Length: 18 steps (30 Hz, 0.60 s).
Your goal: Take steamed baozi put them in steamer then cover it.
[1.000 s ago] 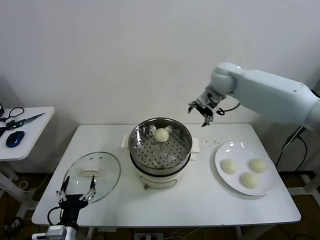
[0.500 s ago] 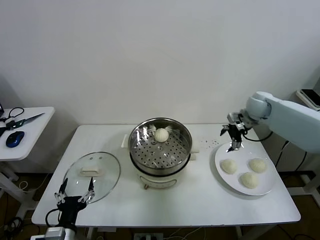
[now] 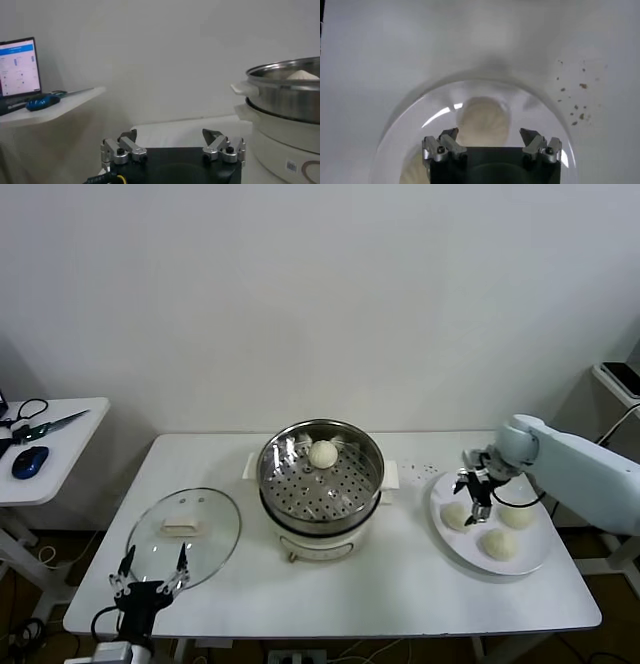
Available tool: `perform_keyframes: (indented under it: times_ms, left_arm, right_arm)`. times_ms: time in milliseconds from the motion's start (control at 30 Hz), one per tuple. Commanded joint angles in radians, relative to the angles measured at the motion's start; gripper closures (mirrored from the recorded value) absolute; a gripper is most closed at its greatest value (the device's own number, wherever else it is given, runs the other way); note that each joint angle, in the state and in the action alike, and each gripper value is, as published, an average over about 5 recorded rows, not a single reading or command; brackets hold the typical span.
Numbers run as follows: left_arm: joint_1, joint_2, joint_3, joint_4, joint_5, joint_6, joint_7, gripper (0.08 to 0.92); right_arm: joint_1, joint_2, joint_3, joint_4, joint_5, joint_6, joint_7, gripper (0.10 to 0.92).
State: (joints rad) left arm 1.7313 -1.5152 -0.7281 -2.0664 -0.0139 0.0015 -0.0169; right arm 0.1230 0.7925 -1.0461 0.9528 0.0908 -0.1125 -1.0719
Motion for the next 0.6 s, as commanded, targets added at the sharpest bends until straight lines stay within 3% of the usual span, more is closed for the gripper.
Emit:
perform_keyframes:
  times_ms: [33, 233, 600]
  left_arm:
    - [0.001, -0.002, 0.002, 0.002, 0.004, -0.002, 0.0, 0.177]
    - [0.002, -0.005, 0.005, 0.005, 0.013, -0.004, 0.0, 0.177]
    - [0.008, -0.009, 0.009, 0.003, 0.017, -0.008, -0.001, 0.177]
  right_arm:
    - [-0.067, 0.026, 0.043, -0.057, -0.026, -0.003, 0.001, 0.203]
    - [-0.069, 0.04, 0.049, -0.072, -0.027, 0.003, -0.002, 0.207]
    - [-0.053, 0.042, 0.052, -0.092, -0.024, 0.02, -0.005, 0.352]
